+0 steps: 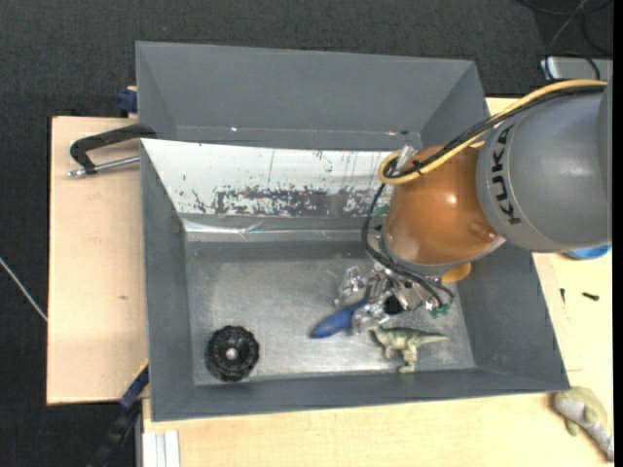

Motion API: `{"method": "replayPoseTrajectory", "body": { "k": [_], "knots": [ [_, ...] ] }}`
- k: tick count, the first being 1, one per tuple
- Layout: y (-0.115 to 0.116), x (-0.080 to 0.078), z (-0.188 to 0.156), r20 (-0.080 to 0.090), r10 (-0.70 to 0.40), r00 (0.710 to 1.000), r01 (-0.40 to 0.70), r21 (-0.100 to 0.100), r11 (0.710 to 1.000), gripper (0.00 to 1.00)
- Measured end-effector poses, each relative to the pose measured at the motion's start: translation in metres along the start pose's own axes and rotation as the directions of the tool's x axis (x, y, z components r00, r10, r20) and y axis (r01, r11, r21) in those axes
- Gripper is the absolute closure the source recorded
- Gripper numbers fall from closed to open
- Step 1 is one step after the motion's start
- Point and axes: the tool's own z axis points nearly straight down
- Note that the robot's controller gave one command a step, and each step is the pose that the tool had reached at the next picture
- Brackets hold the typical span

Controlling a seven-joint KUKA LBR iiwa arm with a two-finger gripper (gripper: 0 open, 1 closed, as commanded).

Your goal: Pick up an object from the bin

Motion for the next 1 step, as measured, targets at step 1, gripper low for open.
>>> {"method": "replayPoseTrajectory", "body": {
  "k": [1],
  "knots": [
    [-0.0102,-0.0036,-0.1396,0.003,-0.093,0.996,0.093,0.004,0.996,1.00]
  ]
}}
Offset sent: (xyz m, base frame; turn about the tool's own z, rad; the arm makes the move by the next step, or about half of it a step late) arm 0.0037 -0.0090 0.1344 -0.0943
